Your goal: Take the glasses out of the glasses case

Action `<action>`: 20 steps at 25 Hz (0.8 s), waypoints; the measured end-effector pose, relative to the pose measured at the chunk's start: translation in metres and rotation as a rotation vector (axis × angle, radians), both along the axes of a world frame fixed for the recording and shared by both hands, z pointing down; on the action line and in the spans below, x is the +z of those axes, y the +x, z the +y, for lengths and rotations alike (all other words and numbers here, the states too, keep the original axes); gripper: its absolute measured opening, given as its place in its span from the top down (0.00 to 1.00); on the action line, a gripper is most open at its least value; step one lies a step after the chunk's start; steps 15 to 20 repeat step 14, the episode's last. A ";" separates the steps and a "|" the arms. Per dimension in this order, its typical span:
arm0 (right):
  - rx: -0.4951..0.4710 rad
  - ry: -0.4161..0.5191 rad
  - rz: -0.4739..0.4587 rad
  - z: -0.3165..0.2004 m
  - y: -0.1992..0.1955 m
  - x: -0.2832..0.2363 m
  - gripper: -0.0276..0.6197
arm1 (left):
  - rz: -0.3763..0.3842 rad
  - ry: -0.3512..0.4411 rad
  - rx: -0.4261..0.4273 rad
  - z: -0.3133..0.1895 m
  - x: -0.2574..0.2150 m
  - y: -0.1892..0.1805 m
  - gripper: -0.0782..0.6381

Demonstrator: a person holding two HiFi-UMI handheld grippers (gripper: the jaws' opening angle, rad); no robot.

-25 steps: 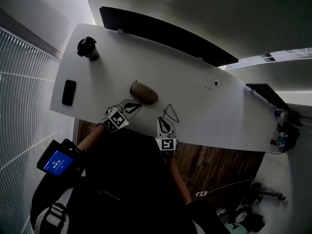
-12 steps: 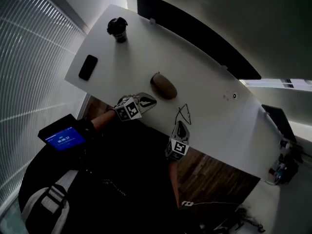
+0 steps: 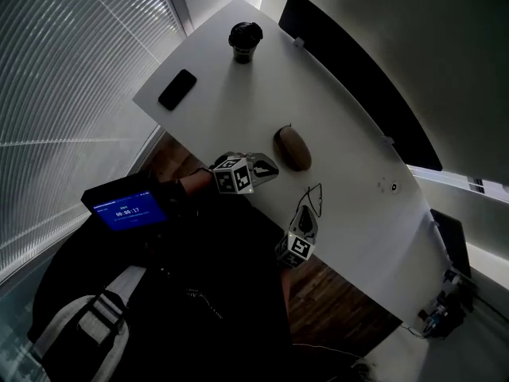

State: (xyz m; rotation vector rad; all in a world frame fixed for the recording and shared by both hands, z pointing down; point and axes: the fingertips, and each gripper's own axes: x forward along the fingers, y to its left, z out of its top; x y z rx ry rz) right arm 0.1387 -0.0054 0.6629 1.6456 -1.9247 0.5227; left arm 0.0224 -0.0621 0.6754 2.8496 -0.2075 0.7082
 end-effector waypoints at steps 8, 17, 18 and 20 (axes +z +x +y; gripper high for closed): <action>-0.043 0.019 0.014 0.005 -0.011 0.011 0.95 | -0.004 0.023 0.000 0.005 0.004 -0.013 0.88; -0.123 -0.003 0.009 -0.009 -0.024 0.018 0.95 | -0.025 0.042 -0.028 0.000 0.008 -0.028 0.88; -0.123 -0.003 0.009 -0.009 -0.024 0.018 0.95 | -0.025 0.042 -0.028 0.000 0.008 -0.028 0.88; -0.123 -0.003 0.009 -0.009 -0.024 0.018 0.95 | -0.025 0.042 -0.028 0.000 0.008 -0.028 0.88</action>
